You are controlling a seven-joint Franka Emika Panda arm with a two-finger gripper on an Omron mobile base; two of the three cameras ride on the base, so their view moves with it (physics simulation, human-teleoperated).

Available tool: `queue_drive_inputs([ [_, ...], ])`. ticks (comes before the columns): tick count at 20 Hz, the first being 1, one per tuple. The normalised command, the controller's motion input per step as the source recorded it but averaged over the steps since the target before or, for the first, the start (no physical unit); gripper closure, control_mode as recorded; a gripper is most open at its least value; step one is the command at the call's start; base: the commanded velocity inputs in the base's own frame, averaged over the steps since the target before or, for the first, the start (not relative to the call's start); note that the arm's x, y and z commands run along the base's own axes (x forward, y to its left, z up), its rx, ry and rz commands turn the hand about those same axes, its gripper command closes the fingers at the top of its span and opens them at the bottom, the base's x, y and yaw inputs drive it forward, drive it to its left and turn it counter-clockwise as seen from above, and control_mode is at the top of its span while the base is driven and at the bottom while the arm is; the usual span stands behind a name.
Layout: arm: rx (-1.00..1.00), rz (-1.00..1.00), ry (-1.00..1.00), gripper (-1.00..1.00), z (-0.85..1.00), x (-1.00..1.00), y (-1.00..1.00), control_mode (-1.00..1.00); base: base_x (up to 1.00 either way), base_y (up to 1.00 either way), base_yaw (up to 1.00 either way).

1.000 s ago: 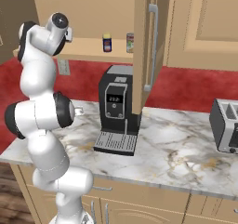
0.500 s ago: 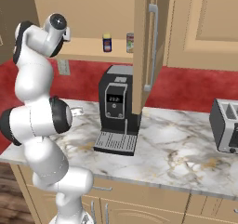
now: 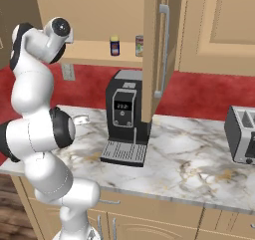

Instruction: Stack two cans on top of the other two cans in the cabinet.

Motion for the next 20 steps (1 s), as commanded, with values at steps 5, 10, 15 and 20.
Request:
queue_drive_inputs([
  [5,0.00,0.00,0.01,1.00,0.47,0.00,-0.06,-1.00,0.00,0.00,0.00],
  [10,0.00,0.00,0.01,1.00,0.39,-0.06,-0.01,-1.00,0.00,0.00,0.00],
  [15,0.01,0.00,-0.10,1.00,0.07,-0.18,0.12,-1.00,0.00,0.00,0.00],
  [20,0.10,0.00,-0.12,1.00,0.00,-0.14,0.11,-1.00,0.00,0.00,0.00],
])
